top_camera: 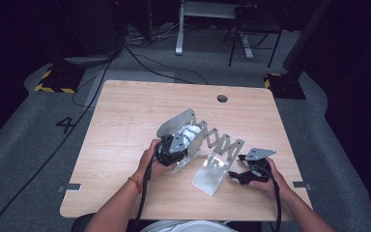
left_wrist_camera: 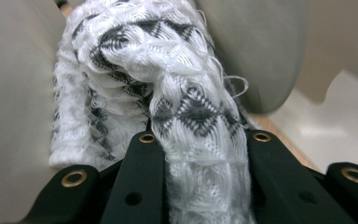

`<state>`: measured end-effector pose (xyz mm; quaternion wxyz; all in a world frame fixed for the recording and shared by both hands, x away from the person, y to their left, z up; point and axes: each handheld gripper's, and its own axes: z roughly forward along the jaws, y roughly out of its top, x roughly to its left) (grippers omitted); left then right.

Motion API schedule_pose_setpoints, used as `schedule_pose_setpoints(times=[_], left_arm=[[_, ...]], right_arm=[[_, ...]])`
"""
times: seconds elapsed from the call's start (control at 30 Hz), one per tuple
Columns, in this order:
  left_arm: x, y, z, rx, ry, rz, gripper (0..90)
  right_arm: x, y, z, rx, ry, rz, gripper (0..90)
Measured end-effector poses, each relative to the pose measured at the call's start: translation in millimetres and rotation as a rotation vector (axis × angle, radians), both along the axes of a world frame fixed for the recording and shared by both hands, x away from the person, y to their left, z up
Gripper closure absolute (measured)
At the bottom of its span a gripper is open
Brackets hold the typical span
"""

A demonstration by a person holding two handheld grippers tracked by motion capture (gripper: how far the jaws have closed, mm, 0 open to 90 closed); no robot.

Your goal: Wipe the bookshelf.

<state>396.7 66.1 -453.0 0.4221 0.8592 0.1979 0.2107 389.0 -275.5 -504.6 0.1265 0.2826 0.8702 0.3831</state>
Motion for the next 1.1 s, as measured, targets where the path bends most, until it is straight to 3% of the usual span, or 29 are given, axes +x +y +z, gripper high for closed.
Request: schedule_pose_setpoints(times=[0.27,0.37,0.53,0.63,0.93,1.1], left_arm=[[-16.4,8.0,30.2,-0.121,-0.095,-0.018,77.2],[-19.1,11.2,35.3,-0.136,-0.112,-0.018,77.5],[-14.6,9.6,26.8,-0.075,-0.102,-0.008,77.5],[-8.6,6.4,14.4,0.008,-0.105,-0.013,77.4],[7.9,-11.2,-35.1,0.146,0.071,-0.039,77.4],[11.9,-14.5,-40.3,0.123,0.106,-0.045,77.4]], right_arm=[[0.1,0.0,0.0,-0.001,0.000,0.001,15.8],[0.1,0.1,0.0,0.000,0.000,0.001,15.7],[0.1,0.1,0.1,-0.003,0.001,0.002,15.6],[0.2,0.1,0.1,-0.003,-0.001,0.003,15.5],[0.0,0.1,0.1,-0.003,0.003,0.002,15.5],[-0.2,0.2,0.1,-0.003,0.001,0.002,15.6]])
